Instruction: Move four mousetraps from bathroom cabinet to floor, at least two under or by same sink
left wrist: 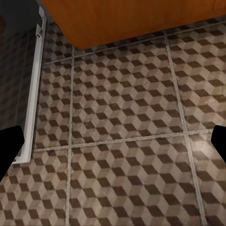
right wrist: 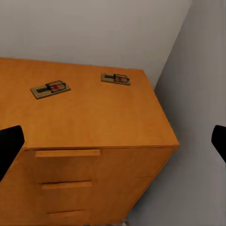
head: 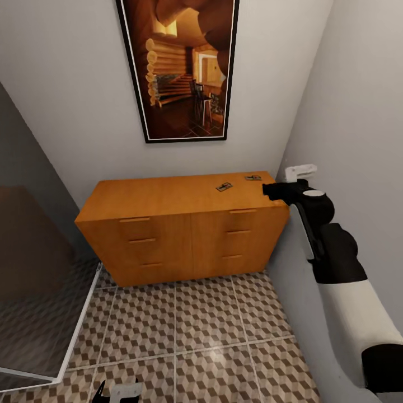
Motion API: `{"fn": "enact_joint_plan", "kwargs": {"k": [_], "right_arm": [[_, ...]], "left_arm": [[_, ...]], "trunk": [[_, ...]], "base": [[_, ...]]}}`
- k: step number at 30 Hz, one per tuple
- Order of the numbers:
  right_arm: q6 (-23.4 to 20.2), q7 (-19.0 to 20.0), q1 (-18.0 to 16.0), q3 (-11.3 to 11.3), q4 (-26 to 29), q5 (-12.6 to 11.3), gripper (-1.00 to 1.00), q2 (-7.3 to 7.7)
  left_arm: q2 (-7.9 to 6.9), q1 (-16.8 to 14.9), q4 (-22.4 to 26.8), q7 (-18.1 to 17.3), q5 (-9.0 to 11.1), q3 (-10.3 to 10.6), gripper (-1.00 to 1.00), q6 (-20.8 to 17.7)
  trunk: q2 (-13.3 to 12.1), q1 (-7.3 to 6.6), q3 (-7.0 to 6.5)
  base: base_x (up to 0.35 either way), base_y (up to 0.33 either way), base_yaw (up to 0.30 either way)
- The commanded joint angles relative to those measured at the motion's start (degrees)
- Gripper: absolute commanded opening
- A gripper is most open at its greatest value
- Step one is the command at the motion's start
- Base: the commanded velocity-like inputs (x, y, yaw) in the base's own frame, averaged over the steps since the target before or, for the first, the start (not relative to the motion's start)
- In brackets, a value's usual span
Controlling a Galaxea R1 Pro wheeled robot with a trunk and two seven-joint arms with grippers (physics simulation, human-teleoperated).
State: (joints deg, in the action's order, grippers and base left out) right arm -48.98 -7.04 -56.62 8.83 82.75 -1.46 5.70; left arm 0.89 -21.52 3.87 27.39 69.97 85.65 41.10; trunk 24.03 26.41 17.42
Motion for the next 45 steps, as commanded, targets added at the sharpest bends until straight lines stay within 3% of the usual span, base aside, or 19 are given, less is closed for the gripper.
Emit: {"fn": "enact_joint_plan", "kwargs": {"k": [1,3,4,7,11,14,15,19,20,24,25,27,28,29,30,33,35,38,45], "right_arm": [[-1.37,0.68,-1.68,0.15,-0.04,-0.22,1.0,0.12],[-3.37,2.84,-4.85,0.18,-0.3,-0.22,1.0,0.21],[-4.82,5.0,-8.25,0.19,-0.88,-0.22,1.0,0.29],[-6.06,8.4,-13.66,0.21,-2.49,-0.21,1.0,0.48],[-6.93,16.16,-22.42,0.29,-7.83,-0.21,1.0,1.54],[-7.14,22.69,-26.42,0.51,-12.22,-0.2,1.0,2.19],[-7.22,27.63,-28.23,0.81,-14.86,-0.1,1.0,2.52],[-7.25,37.33,-30.13,2.81,-18.38,1.0,1.0,2.94],[-7.19,41.58,-30.6,4.9,-19.49,2.18,1.0,3.21],[-6.63,49.12,-31.1,11.16,-20.89,4.87,1.0,3.98],[-5.93,52.78,-31.23,15.04,-21.27,5.85,1.0,4.44],[-4.74,56.47,-31.31,19.03,-21.51,6.52,1.0,4.96],[-3.18,60.12,-31.36,22.85,-21.66,6.96,1.0,5.51],[-2.31,61.86,-31.37,24.65,-21.71,7.14,1.0,5.8],[0.19,66.51,-31.41,29.59,-21.82,7.61,1.0,6.71],[3.41,71.52,-31.44,37.67,-22.36,9.47,1.0,7.85],[4.4,72.53,-31.44,40.03,-23.44,10.47,1.0,8.21],[6.5,73.43,-31.45,41.54,-25.8,11.16,1.0,8.75],[13.2,77.78,-31.45,42.29,-31.0,11.62,1.0,9.77]], "left_arm": [[-0.01,-0.03,0.08,0.56,0.08,0.5,1.0,0.03],[-0.01,-0.01,0.08,0.56,0.08,0.49,1.0,0.03],[-0.01,0.02,0.08,0.54,0.08,0.49,1.0,0.03],[-0.01,0.05,0.08,0.51,0.08,0.48,1.0,0.01],[0.1,0.12,0.14,0.48,0.08,0.49,1.0,-0.23],[0.13,0.14,0.14,0.48,0.08,0.5,1.0,-0.29],[0.14,0.15,0.15,0.47,0.08,0.49,1.0,-0.33],[0.16,0.16,0.15,0.47,0.08,0.52,1.0,-0.35],[0.16,0.16,0.16,0.47,0.08,0.5,1.0,-0.35],[0.16,0.18,0.16,0.47,0.08,0.49,1.0,-0.36],[0.16,0.19,0.16,0.47,0.08,0.5,1.0,-0.37],[0.16,0.19,0.15,0.47,0.08,0.5,1.0,-0.37],[0.16,0.2,0.16,0.47,0.08,0.49,1.0,-0.37],[0.16,0.21,0.16,0.47,0.08,0.51,1.0,-0.38],[0.17,0.21,0.17,0.47,0.08,0.51,1.0,-0.39],[0.17,0.24,0.17,0.47,0.08,0.49,1.0,-0.4],[0.17,0.25,0.17,0.47,0.08,0.48,1.0,-0.4],[0.17,0.24,0.15,0.47,0.08,0.51,1.0,-0.41],[0.17,0.25,0.16,0.47,0.08,0.49,1.0,-0.41]], "trunk": [[0.09,0.03,0.11],[0.09,0.03,0.11],[0.09,0.03,0.11],[0.09,0.03,0.11],[0.09,0.03,0.11],[0.09,0.03,0.11],[0.09,0.03,0.11],[0.09,0.03,0.11],[0.09,0.03,0.11],[0.09,0.03,0.11],[0.09,0.03,0.11],[0.09,0.03,0.11],[0.09,0.03,0.11],[0.09,0.03,0.11],[0.09,0.03,0.11],[0.09,0.03,0.11],[0.09,0.03,0.11],[0.09,0.03,0.11],[0.09,0.03,0.11]], "base": [[0.0,0.0,0.0],[0.0,0.0,0.0],[0.0,0.0,0.0],[0.0,0.0,0.0],[0.0,0.0,0.0],[0.0,0.0,0.0],[0.0,0.0,0.0],[0.0,0.0,0.0],[0.0,0.0,0.0],[0.0,0.0,0.0],[0.0,0.0,0.0],[0.0,0.0,0.0],[0.0,0.0,0.0],[0.0,0.0,0.0],[0.0,0.0,0.0],[0.0,0.0,0.0],[0.0,0.0,0.0],[0.0,0.0,0.0],[0.0,0.0,0.0]]}}
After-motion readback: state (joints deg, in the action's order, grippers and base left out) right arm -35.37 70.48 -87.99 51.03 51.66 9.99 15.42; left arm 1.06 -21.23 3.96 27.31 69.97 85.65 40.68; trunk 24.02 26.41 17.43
